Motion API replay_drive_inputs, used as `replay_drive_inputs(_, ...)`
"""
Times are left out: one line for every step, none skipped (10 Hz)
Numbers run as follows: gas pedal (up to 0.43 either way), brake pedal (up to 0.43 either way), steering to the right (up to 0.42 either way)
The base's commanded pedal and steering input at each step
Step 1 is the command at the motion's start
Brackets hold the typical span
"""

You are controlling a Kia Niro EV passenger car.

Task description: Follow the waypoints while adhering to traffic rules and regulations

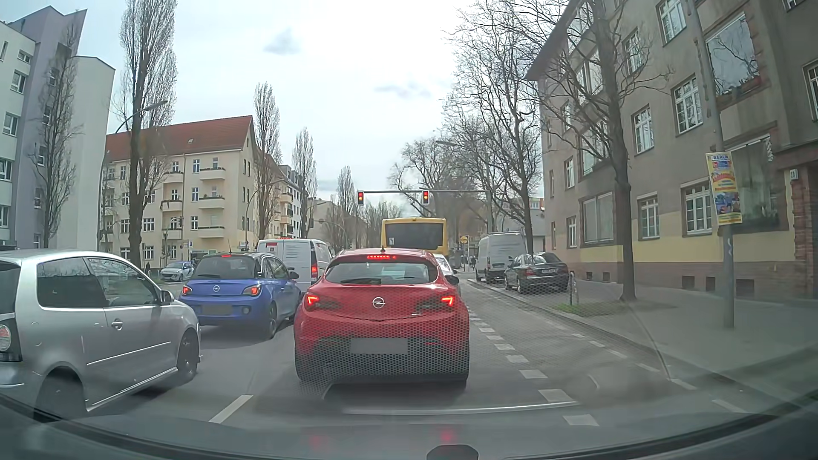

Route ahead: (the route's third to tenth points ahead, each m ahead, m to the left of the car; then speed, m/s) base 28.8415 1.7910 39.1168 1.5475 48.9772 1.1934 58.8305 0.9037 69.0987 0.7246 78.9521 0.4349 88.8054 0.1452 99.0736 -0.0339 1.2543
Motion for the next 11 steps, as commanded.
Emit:
replay_drive_inputs(0.0, 0.226, -0.01)
replay_drive_inputs(0.0, 0.232, -0.01)
replay_drive_inputs(0.0, 0.238, -0.01)
replay_drive_inputs(0.0, 0.238, -0.012)
replay_drive_inputs(0.0, 0.238, -0.015)
replay_drive_inputs(0.0, 0.244, -0.019)
replay_drive_inputs(0.0, 0.238, -0.021)
replay_drive_inputs(0.0, 0.238, -0.021)
replay_drive_inputs(0.0, 0.232, -0.021)
replay_drive_inputs(0.0, 0.22, -0.02)
replay_drive_inputs(0.0, 0.213, -0.02)
